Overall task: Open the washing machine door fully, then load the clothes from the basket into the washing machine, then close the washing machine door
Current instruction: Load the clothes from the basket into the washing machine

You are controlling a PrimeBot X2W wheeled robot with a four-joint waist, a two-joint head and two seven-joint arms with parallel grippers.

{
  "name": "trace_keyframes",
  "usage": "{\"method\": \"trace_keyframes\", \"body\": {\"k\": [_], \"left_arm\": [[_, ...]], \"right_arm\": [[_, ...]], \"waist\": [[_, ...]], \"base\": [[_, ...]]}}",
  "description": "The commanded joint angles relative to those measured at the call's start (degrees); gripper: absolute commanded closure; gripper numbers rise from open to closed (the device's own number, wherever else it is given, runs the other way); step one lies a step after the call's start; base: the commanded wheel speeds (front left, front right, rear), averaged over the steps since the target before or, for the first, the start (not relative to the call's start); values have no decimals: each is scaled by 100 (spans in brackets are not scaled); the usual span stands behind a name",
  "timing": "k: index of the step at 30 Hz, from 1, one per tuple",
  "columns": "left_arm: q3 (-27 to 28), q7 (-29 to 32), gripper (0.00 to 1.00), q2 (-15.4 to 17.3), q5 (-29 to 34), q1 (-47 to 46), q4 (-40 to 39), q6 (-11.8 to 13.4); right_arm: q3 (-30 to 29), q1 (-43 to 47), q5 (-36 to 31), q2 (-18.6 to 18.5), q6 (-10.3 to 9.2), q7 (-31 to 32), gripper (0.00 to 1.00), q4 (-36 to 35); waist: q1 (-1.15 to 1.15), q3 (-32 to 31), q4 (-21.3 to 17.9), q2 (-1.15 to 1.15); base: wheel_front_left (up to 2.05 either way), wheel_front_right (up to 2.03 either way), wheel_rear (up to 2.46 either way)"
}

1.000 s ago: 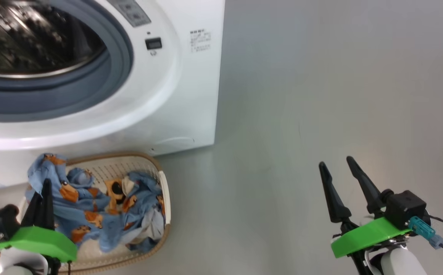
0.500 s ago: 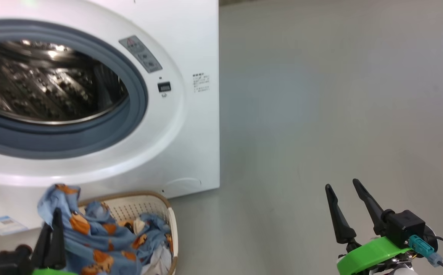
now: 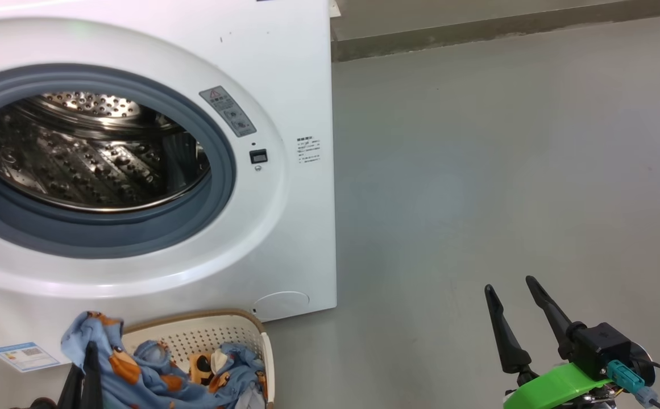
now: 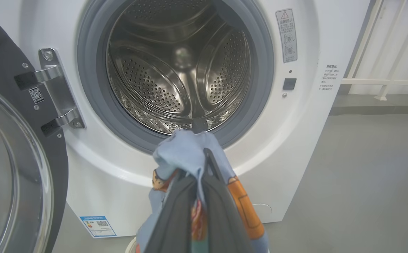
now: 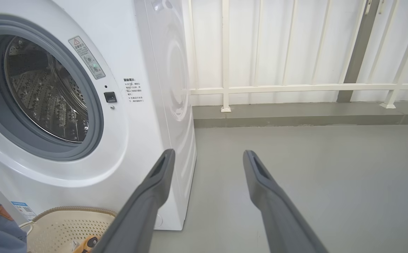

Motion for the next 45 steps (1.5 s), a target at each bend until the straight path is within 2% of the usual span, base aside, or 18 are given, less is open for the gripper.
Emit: {"method": "trace_keyframes", "body": {"k": [1, 17, 29, 37, 45], "left_arm": [[224, -38, 100, 27, 71, -135, -149, 10], [335, -38, 100, -79, 172, -194, -96, -156], [462, -38, 100, -53, 143, -807, 81, -388], [702, -38, 100, 183, 42, -1787, 464, -528], [743, -38, 100, 631, 26, -3058, 951, -659]], "right_arm": [[141, -89, -79, -10, 10, -27, 0, -166], [201, -143, -44, -10, 10, -27, 0, -159], [251, -263, 103, -10, 10, -27, 0, -261], [337, -476, 177, -10, 10, -27, 0, -378], [489, -761, 227, -10, 10, -27, 0, -448]], "waist": [[0, 15, 20, 0], [0, 181, 97, 0], [0, 890, 92, 0], [0, 1525, 34, 0], [0, 2119, -117, 0]], "base": [[0, 0, 0], [0, 0, 0], [0, 0, 0], [0, 0, 0], [0, 0, 0]]}}
